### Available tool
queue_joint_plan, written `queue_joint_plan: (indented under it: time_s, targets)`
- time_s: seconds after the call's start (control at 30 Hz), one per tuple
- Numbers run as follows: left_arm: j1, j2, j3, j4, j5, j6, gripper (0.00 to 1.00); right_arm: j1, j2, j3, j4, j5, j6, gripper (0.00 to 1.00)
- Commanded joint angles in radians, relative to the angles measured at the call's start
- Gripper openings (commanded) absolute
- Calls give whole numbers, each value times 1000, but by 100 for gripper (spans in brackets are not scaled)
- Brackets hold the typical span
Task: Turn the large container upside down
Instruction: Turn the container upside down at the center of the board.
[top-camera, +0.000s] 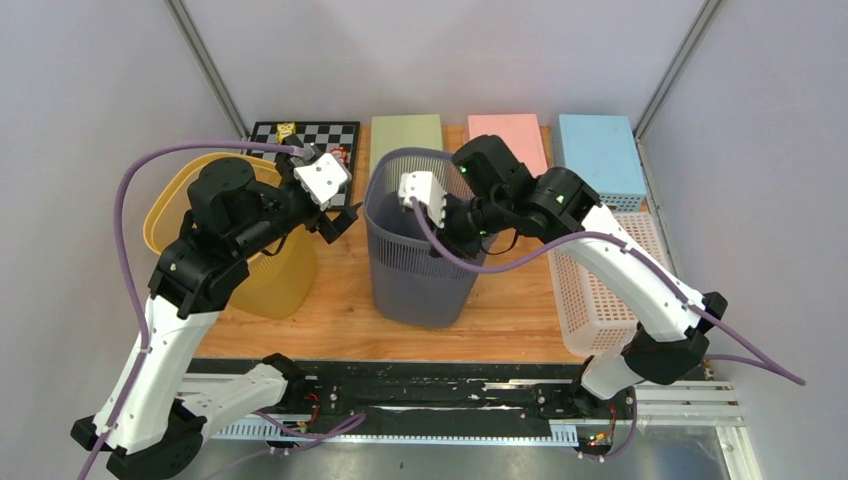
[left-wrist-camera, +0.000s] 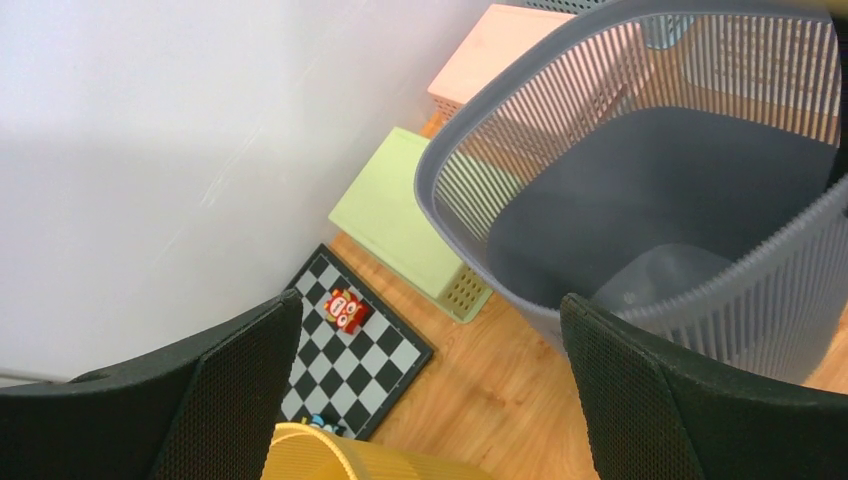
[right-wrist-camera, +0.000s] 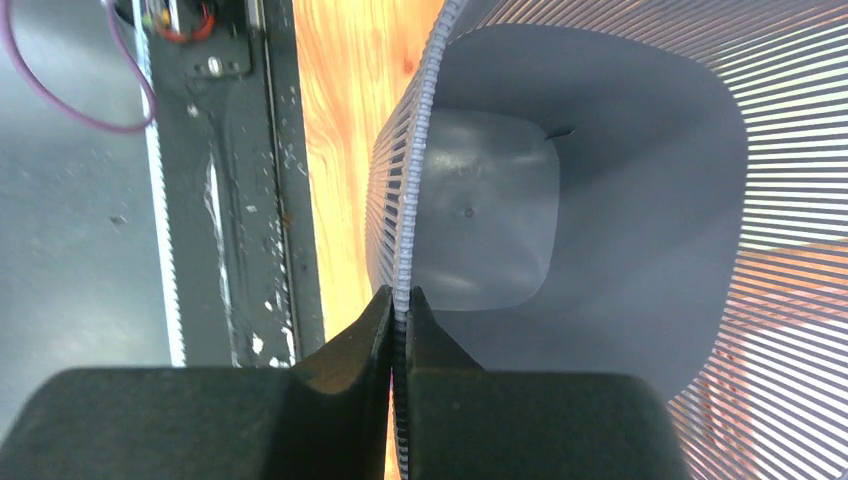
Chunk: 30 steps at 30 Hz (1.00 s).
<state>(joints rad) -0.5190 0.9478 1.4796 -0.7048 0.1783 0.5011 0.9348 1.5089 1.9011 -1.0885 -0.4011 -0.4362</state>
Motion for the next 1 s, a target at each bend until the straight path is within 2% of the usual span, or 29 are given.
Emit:
queue_joint_plan:
  time_s: [0.0, 0.1, 0.23, 0.47, 0.6, 0.7, 0.97]
  targets:
    - [8, -7, 24, 1, 29, -9, 100, -112, -60, 69, 149, -107, 218, 2]
    - [8, -6, 22, -2, 40, -6, 100, -211, -77, 42, 215, -242, 341, 2]
    - [9, -2, 14, -11, 70, -2, 100, -304, -127, -53, 356, -336, 531, 2]
    - [8, 12, -22, -23, 129, -4, 100, -455, -244, -289, 667, -409, 864, 2]
    - [9, 19, -57, -23, 140, -8, 100, -511, -292, -366, 790, -422, 1030, 2]
    - [8, 19, -89, -22, 149, -19, 100, -531, -303, -382, 800, -399, 1061, 2]
    - [9, 2, -184, -32, 220, -22, 100, -598, -316, -644, 945, -292, 1108, 2]
